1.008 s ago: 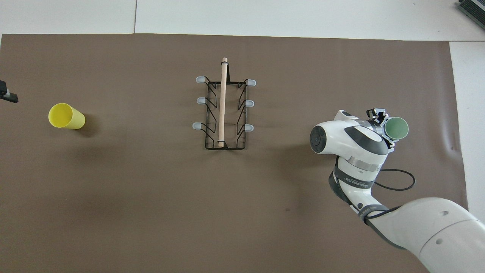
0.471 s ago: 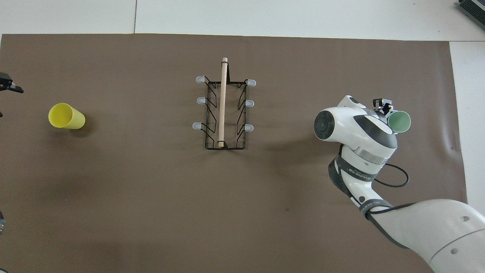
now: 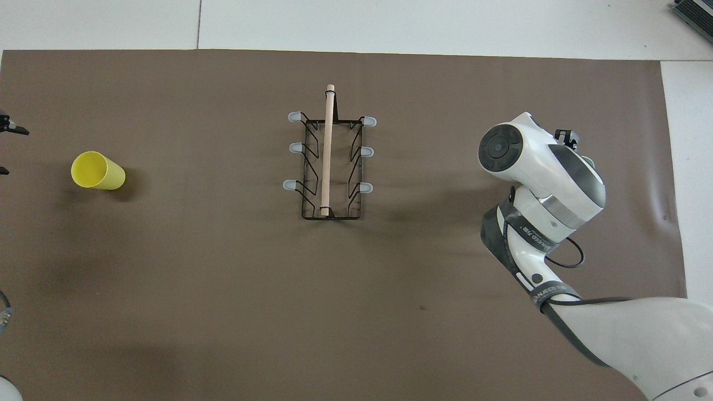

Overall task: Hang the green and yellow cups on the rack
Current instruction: 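Carry the green cup toward the rack while the left gripper grasps the yellow cup, then hang the green cup on a rack peg while the left gripper carries the yellow cup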

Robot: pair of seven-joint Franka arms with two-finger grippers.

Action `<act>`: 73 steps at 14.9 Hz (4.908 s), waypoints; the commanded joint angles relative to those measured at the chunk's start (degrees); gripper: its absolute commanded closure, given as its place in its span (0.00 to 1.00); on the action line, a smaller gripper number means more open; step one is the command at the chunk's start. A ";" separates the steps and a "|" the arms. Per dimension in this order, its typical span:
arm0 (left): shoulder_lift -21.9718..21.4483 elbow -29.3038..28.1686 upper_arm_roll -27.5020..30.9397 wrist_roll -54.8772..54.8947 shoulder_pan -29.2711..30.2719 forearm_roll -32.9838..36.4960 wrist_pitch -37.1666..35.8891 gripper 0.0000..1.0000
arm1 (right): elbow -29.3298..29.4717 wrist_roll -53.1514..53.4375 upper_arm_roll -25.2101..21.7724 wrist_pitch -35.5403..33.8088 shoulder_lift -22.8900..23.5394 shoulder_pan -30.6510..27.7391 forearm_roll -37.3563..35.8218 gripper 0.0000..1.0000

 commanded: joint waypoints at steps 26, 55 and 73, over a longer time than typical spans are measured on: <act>-4.58 -21.64 0.67 -25.11 -1.92 -23.82 -1.60 0.00 | -17.62 -36.29 0.37 24.48 -14.28 -1.81 114.03 1.00; -8.28 -17.02 0.67 -24.23 -10.02 -20.87 4.65 1.00 | -22.83 -109.52 0.37 34.84 -10.26 17.00 184.56 1.00; -23.73 -13.38 -18.82 -26.69 -16.35 31.67 7.02 1.00 | -20.54 -113.76 0.45 36.96 -5.50 17.26 185.79 0.00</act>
